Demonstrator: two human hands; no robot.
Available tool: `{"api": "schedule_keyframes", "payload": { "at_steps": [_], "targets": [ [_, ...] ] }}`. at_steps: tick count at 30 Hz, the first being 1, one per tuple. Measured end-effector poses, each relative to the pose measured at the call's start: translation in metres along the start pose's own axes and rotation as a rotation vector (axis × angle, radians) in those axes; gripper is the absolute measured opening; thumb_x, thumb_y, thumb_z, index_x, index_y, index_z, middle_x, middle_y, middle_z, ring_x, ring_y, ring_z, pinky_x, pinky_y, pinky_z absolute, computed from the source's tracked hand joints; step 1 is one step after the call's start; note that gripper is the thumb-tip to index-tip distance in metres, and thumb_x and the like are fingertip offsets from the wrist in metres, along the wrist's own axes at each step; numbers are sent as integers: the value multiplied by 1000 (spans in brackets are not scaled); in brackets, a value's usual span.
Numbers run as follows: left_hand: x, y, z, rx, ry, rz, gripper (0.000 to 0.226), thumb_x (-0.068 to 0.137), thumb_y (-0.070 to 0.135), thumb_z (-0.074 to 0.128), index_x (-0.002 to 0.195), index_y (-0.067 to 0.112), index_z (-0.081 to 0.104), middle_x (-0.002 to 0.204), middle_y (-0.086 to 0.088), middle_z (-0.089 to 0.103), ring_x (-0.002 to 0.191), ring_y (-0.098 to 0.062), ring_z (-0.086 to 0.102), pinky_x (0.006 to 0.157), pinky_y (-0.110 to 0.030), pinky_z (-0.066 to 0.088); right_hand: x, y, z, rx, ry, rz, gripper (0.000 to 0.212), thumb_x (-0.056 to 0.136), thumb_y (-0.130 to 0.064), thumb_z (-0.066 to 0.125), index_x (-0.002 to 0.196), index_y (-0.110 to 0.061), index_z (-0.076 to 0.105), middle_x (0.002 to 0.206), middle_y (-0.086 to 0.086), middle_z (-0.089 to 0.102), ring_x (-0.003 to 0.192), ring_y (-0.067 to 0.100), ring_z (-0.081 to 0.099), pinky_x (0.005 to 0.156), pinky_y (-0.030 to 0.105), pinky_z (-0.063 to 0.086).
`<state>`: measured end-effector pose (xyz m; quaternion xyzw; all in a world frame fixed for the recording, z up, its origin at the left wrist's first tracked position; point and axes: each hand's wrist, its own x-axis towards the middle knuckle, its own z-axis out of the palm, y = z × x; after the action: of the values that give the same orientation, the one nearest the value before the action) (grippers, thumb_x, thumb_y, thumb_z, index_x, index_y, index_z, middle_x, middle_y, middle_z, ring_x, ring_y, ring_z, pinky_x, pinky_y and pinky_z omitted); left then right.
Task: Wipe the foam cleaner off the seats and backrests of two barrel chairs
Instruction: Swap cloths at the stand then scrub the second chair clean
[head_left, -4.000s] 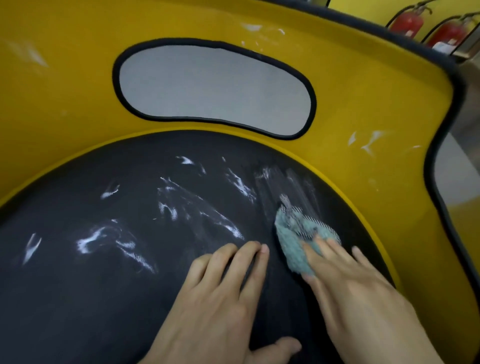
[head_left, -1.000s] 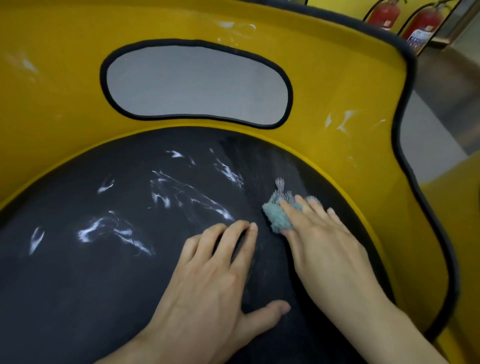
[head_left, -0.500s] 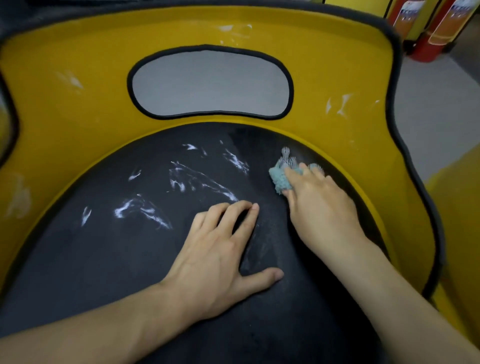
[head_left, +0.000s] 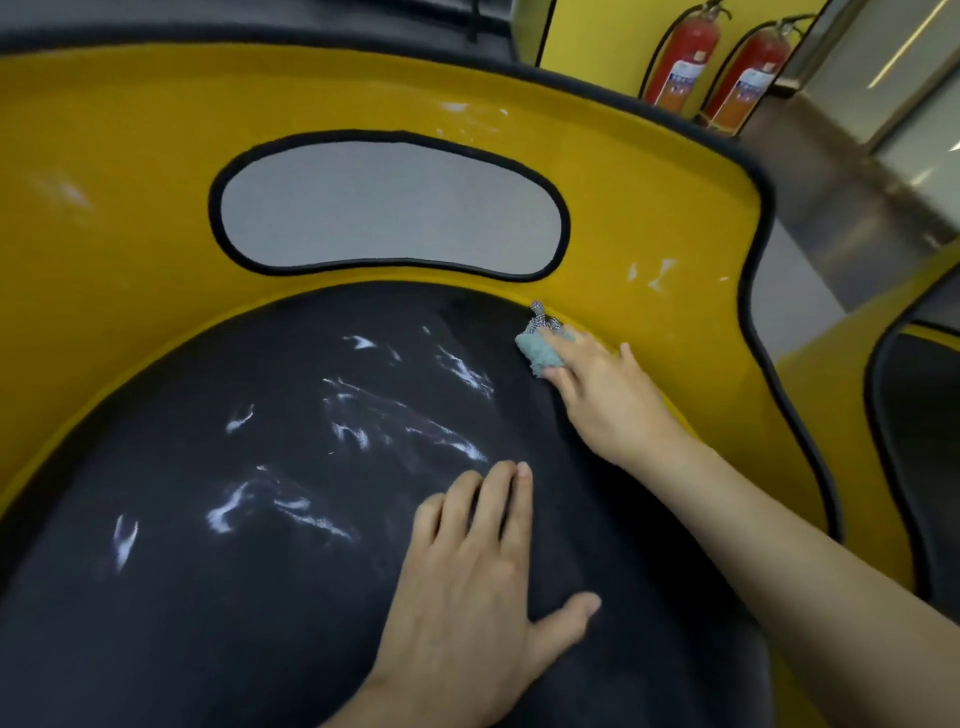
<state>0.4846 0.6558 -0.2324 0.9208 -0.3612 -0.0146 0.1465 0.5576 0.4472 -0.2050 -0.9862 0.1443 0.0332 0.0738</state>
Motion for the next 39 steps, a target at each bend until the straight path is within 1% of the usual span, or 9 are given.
{"api": "schedule_keyframes", "payload": {
  "at_steps": [8, 13, 17, 21, 27, 29, 32, 35, 39],
  "targets": [
    [0, -6, 9, -32, 102, 12, 103, 73, 79, 51, 140, 2, 59, 138, -9, 60, 118, -32, 55, 95, -46, 35, -93, 13, -6, -42, -57, -74, 56, 105, -32, 45, 157, -36, 24, 162, -13, 18, 152, 7, 11, 120, 22, 5],
    [3, -6, 20, 23, 185, 3, 103, 70, 82, 50, 136, 4, 63, 136, -8, 63, 118, -30, 51, 92, -45, 36, -4, 9, -1, -15, 87, 36, 49, 107, -32, 41, 155, -30, 35, 157, 2, 41, 138, 28, 42, 111, 35, 30],
    [5, -5, 22, 58, 203, 4, 103, 67, 82, 53, 134, 5, 66, 135, -9, 64, 117, -30, 50, 90, -44, 35, -57, 27, 1, -77, 71, -60, 53, 105, -30, 45, 156, -24, 34, 160, 2, 35, 149, 19, 30, 115, 25, 14],
    [5, -3, 17, 63, 162, -18, 102, 66, 84, 51, 131, 7, 68, 133, -10, 66, 115, -30, 49, 88, -44, 35, -100, 44, 10, -153, 78, -120, 49, 98, -26, 55, 146, -17, 52, 147, 9, 53, 136, 26, 51, 111, 39, 35],
    [6, -3, 17, 64, 171, -28, 103, 69, 87, 48, 132, 8, 68, 134, -10, 66, 114, -30, 51, 86, -45, 36, 3, 23, -1, 38, 59, -19, 50, 108, -33, 40, 157, -30, 31, 164, -1, 28, 141, 22, 42, 112, 35, 35],
    [6, -2, 16, 66, 182, -25, 103, 70, 87, 48, 132, 8, 67, 134, -9, 66, 113, -30, 51, 86, -44, 37, 11, 24, 1, 38, 96, -17, 49, 107, -35, 40, 156, -32, 33, 162, -2, 32, 133, 22, 50, 104, 34, 42],
    [6, -3, 18, 64, 177, -10, 103, 69, 86, 50, 134, 8, 67, 135, -9, 65, 115, -31, 51, 87, -45, 36, -36, 34, 3, 2, 96, -40, 51, 104, -30, 50, 154, -27, 40, 158, -1, 41, 141, 18, 42, 114, 28, 28],
    [6, -4, 16, 47, 146, -13, 103, 68, 86, 49, 134, 7, 67, 135, -10, 65, 114, -31, 51, 86, -45, 36, -101, 37, 15, -74, 127, -14, 55, 90, -18, 71, 143, -15, 56, 143, 9, 57, 134, 27, 54, 110, 41, 35],
    [7, -4, 14, 28, 115, -21, 104, 69, 87, 48, 134, 7, 67, 135, -10, 65, 114, -31, 51, 87, -46, 36, -80, 36, 19, -73, 174, -43, 49, 93, -16, 64, 142, -16, 56, 143, 11, 57, 131, 30, 55, 109, 43, 41]
  ]
}}
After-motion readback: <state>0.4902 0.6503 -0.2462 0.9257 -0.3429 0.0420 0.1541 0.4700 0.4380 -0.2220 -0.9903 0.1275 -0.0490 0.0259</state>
